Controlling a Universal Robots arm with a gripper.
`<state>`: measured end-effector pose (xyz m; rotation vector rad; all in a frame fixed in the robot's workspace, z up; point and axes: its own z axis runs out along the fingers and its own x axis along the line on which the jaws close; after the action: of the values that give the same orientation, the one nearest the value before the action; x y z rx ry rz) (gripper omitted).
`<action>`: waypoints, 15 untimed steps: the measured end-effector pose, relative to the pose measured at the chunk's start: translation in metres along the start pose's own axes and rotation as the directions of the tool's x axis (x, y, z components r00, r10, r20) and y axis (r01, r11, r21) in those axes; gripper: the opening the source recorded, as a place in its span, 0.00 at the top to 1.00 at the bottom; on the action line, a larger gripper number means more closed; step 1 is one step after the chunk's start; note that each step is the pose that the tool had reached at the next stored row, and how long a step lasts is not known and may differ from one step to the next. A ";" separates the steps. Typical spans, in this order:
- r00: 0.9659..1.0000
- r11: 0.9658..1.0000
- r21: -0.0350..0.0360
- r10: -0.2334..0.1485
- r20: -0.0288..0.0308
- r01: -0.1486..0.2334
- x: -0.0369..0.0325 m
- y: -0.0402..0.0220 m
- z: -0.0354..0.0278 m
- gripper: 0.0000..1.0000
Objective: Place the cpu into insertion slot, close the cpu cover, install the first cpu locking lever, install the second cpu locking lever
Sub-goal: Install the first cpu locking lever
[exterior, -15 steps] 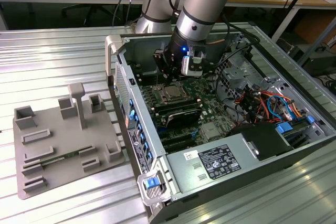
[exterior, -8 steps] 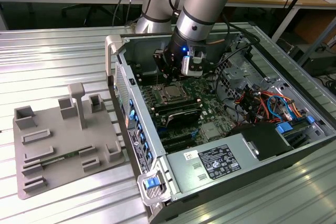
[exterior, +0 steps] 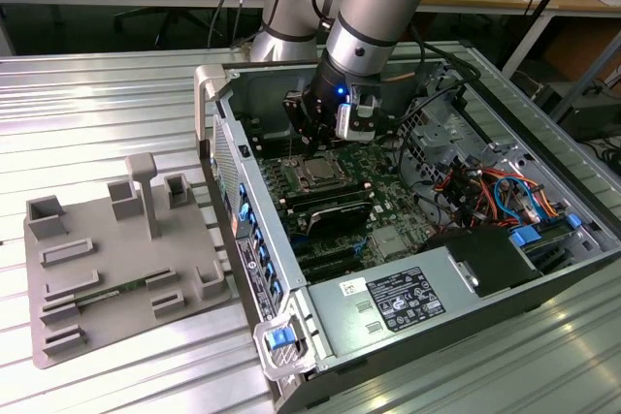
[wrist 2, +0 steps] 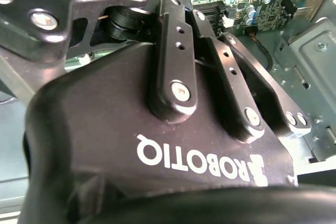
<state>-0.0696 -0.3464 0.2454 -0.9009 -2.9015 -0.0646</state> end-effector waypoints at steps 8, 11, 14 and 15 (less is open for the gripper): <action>1.000 1.000 -0.004 -0.010 -0.004 0.010 0.0000 0.0000 0.0000 0.89; 1.000 1.000 -0.005 -0.012 -0.004 0.012 0.0000 0.0000 0.0000 0.89; 1.000 1.000 -0.005 -0.015 -0.005 0.015 0.0000 0.0000 0.0000 0.89; 1.000 1.000 -0.005 -0.015 -0.005 0.015 0.0000 0.0000 0.0000 0.89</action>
<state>-0.0696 -0.3464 0.2454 -0.8782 -2.9052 -0.0758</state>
